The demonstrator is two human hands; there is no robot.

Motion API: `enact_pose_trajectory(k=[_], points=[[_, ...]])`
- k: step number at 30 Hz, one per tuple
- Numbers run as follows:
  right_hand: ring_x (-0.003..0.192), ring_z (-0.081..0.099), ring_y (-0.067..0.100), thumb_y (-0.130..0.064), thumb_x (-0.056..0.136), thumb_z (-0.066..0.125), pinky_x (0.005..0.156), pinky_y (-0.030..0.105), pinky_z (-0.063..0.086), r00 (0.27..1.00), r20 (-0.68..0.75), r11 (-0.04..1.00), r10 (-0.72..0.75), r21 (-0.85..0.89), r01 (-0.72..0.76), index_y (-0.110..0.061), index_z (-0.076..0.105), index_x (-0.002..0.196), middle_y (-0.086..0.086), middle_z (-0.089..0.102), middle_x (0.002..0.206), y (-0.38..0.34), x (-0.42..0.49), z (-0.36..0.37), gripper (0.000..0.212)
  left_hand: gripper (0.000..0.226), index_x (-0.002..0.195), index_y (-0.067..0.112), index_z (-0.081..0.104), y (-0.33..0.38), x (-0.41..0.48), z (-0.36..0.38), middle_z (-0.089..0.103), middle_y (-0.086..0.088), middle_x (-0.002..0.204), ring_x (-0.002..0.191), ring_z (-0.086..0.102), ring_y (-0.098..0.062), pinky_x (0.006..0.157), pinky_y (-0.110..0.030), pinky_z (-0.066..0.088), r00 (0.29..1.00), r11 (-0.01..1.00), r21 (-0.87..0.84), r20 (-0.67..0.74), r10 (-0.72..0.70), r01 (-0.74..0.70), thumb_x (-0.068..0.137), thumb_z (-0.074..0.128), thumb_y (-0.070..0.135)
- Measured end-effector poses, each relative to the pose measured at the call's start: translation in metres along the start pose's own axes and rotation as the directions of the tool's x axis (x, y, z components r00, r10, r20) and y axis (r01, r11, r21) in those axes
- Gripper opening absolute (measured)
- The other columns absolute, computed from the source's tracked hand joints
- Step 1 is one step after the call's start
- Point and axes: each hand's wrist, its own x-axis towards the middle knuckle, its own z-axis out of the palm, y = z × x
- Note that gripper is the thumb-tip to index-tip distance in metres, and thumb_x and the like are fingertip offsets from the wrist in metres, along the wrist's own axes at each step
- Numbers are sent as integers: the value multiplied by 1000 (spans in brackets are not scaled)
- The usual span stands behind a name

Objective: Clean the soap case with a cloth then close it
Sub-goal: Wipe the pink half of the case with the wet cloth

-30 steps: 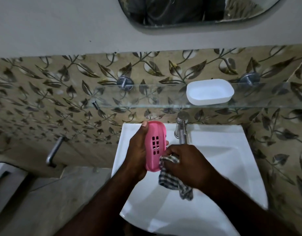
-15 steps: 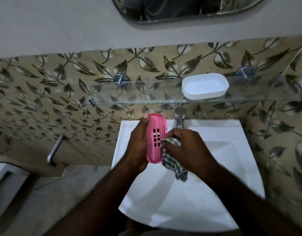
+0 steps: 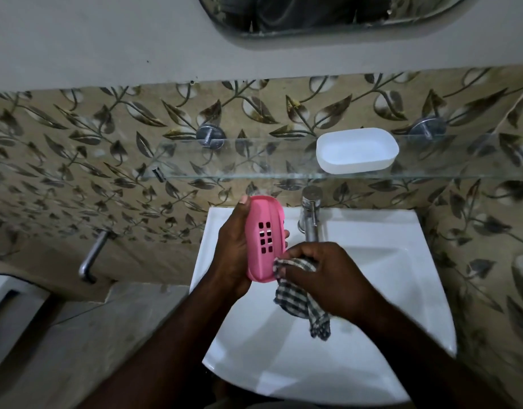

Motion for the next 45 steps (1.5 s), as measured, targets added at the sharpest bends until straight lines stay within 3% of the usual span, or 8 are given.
enact_pose_trajectory(k=[6, 9, 14, 16, 19, 27, 39, 45], points=[[77, 65, 28, -4, 87, 66, 79, 43, 54, 931, -249, 724, 266, 689, -23, -6, 66, 94, 16, 71, 87, -7, 6, -13, 7, 72, 111, 9, 69, 10, 1, -3, 67, -14, 100, 87, 68, -28, 86, -47, 52, 998, 996, -86, 67, 19, -13, 84, 41, 70], [80, 68, 29, 1, 84, 66, 76, 39, 56, 914, -223, 622, 338, 782, -40, -4, 60, 106, 18, 71, 96, -2, 5, -17, 23, 78, 127, 7, 60, 6, -2, -5, 67, -13, 107, 94, 66, -30, 93, -49, 48, 994, 989, -133, 94, -48, 60, 85, 40, 70], [75, 69, 7, -3, 75, 79, 71, 19, 54, 908, -411, 988, 76, 153, -13, -17, 66, 94, -1, 74, 85, -3, 1, -19, 27, 78, 128, 3, 59, 1, -3, -5, 64, -16, 111, 100, 61, -30, 95, -47, 47, 991, 990, -128, 127, -40, 57, 82, 49, 65], [69, 65, 2, -12, 78, 74, 60, 9, 47, 916, -386, 977, -106, -210, 25, -24, 70, 89, -7, 72, 80, -12, 2, -8, 17, 72, 114, 4, 67, -1, -5, 3, 66, -15, 103, 93, 63, -28, 87, -42, 51, 994, 993, -100, 104, -44, 54, 82, 47, 65], [73, 66, 20, -15, 82, 56, 68, 27, 53, 958, -186, 892, -217, -436, 118, -22, 69, 89, 1, 69, 82, -20, -8, 22, 16, 76, 122, 5, 60, -3, -2, 8, 66, -14, 93, 80, 64, -24, 75, -37, 54, 1000, 999, -33, -10, -6, 5, 79, 49, 66], [82, 65, 28, -43, 74, 33, 67, 37, 53, 946, -130, 814, -296, -553, 179, -23, 71, 97, 2, 68, 87, -14, -2, 17, 49, 68, 115, 6, 64, 8, -1, 3, 68, -11, 92, 80, 64, -22, 72, -36, 55, 999, 999, -42, 19, 26, -25, 92, 37, 64], [84, 65, 18, -23, 88, 59, 74, 35, 53, 864, -349, 890, -362, -404, 210, -19, 68, 98, -2, 70, 93, -45, 43, 5, 14, 69, 121, 13, 63, 14, -4, 16, 71, -14, 114, 105, 68, -29, 89, -43, 53, 997, 994, 109, 75, -11, 3, 91, 31, 66], [85, 62, 12, -25, 82, 56, 75, 23, 46, 887, -291, 902, -359, -351, 250, -23, 68, 100, -4, 67, 95, -37, 6, 27, 21, 84, 127, 3, 59, 21, 3, 23, 70, -17, 98, 86, 70, -28, 77, -37, 55, 999, 997, 78, -32, 8, -5, 78, 46, 71]])
